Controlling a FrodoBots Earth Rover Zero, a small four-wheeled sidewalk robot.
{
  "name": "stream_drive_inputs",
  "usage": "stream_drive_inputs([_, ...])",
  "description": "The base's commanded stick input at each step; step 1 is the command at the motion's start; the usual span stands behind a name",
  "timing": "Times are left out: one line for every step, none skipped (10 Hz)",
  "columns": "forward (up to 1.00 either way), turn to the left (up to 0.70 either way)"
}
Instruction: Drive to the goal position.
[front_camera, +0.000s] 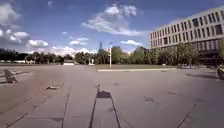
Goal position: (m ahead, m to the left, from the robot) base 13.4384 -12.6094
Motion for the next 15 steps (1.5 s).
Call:
stream_drive_inputs([0.7,-0.14])
stream_drive_inputs([0.7,-0.14])
stream_drive_inputs([0.7,-0.14])
stream_drive_inputs([0.7,-0.14])
stream_drive_inputs([0.7,-0.14])
stream_drive_inputs([0.7,-0.14])
stream_drive_inputs([0.7,-0.09])
stream_drive_inputs([0.7,0.0])
stream_drive_inputs([0.7,-0.09])
stream_drive_inputs([0.7,-0.14])
stream_drive_inputs([0.7,-0.14])
stream_drive_inputs([0.7,-0.14])
stream_drive_inputs([0.7,-0.14])
stream_drive_inputs([0.7,-0.14])
stream_drive_inputs([0.7,-0.14])
